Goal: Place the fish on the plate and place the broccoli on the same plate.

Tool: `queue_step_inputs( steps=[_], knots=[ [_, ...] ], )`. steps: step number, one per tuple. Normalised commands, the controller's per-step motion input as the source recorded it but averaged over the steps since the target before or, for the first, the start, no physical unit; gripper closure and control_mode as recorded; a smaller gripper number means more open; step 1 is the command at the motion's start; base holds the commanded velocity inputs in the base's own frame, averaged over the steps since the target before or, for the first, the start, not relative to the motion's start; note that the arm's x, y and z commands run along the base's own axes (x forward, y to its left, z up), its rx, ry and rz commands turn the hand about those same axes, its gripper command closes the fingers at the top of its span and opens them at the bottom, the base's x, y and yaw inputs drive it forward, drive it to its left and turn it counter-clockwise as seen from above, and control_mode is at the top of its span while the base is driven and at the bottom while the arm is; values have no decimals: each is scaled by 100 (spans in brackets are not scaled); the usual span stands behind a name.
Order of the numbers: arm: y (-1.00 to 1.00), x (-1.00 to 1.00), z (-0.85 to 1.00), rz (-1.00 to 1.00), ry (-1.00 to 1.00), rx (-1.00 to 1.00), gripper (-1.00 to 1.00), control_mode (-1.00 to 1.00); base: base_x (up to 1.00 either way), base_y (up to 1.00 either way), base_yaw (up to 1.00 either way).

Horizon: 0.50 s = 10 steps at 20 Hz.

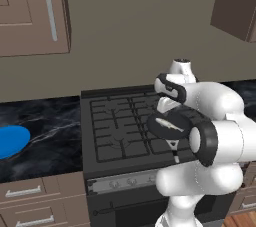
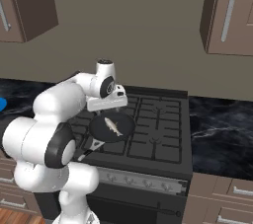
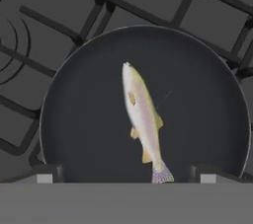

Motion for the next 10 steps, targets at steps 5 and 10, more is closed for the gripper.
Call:
queue_step_inputs(
  steps=[5,10],
  knots=[
    [3,20,-41,0,12,0,-100,-100,0,0,0],
    [5,3,-39,0,11,-1,-100,-100,0,0,0]
  ],
)
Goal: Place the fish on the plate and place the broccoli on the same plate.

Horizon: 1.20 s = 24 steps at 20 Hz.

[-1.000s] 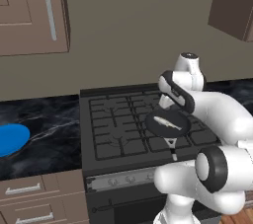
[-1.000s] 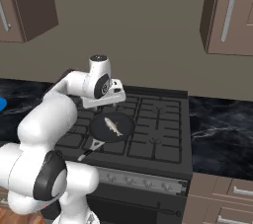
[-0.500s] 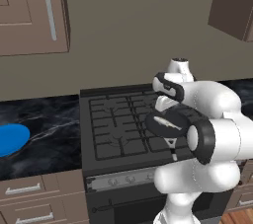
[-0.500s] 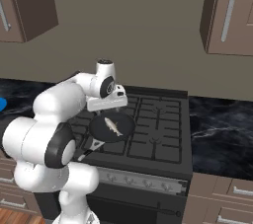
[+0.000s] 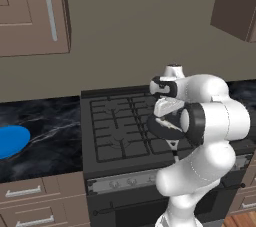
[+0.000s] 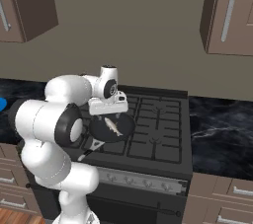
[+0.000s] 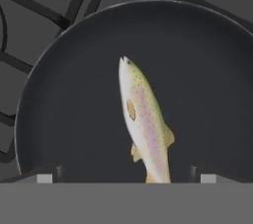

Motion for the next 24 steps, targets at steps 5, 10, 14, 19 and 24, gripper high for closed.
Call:
queue_step_inputs(
  steps=[5,10,14,19,24],
  knots=[
    [6,1,-40,0,6,-4,-100,-100,0,0,0],
    [0,8,-26,0,0,-1,-100,-100,0,0,0],
    [0,5,-21,0,-4,-1,-100,-100,0,0,0],
    [0,4,-17,0,-5,-1,-100,-100,0,0,0],
    [0,1,-13,0,-6,-1,-100,-100,0,0,0]
  ],
)
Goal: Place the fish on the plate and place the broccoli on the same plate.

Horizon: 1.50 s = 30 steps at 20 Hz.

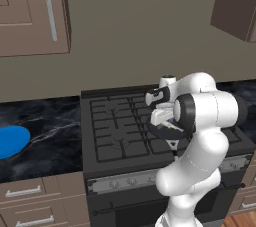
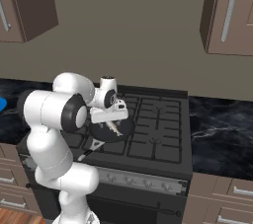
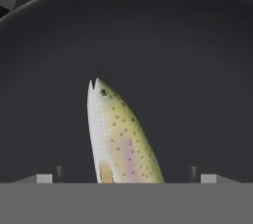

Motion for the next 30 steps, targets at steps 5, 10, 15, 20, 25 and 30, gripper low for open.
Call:
queue_step_inputs(
  steps=[5,10,15,20,25,30],
  knots=[
    [0,0,-4,0,-7,-2,100,-100,0,0,0],
    [0,-3,0,0,-2,-3,100,-100,0,0,0],
    [2,-1,27,0,0,-7,100,-100,0,0,0],
    [1,-2,50,0,3,-6,100,-100,0,0,0],
    [3,-4,57,0,4,-2,100,-100,0,0,0],
    [7,-7,57,0,0,0,100,-100,0,0,0]
  ],
)
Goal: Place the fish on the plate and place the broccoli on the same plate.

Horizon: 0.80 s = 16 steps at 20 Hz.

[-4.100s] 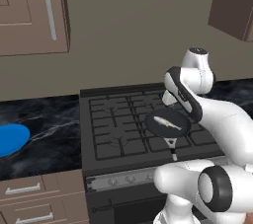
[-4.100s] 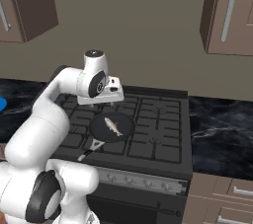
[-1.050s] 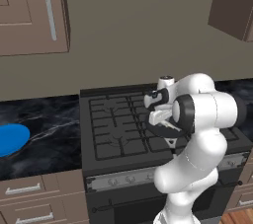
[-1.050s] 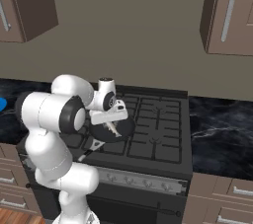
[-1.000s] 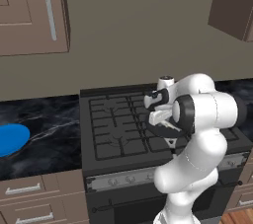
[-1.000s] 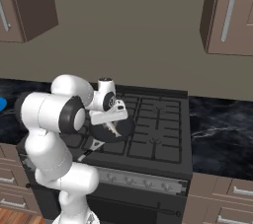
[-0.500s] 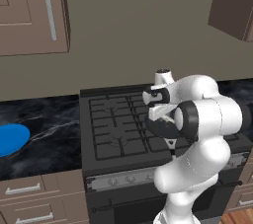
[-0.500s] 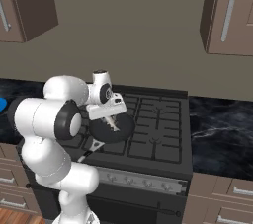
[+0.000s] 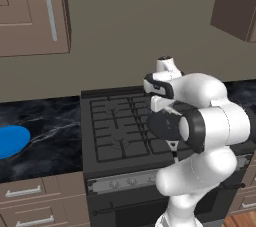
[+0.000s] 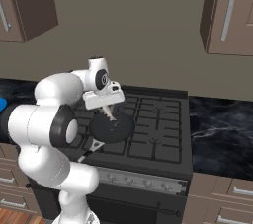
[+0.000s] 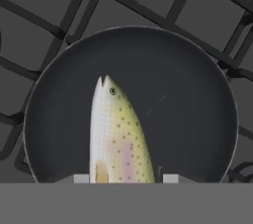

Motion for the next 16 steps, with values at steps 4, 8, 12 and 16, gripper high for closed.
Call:
queue_step_inputs(
  steps=[4,8,12,16],
  knots=[
    [11,-14,47,0,0,0,100,-100,0,0,0],
    [12,-21,36,0,0,0,100,-100,0,0,0],
    [8,-24,28,0,-3,3,100,-100,0,0,0],
    [3,-22,24,0,-4,7,100,-100,0,0,0]
  ],
)
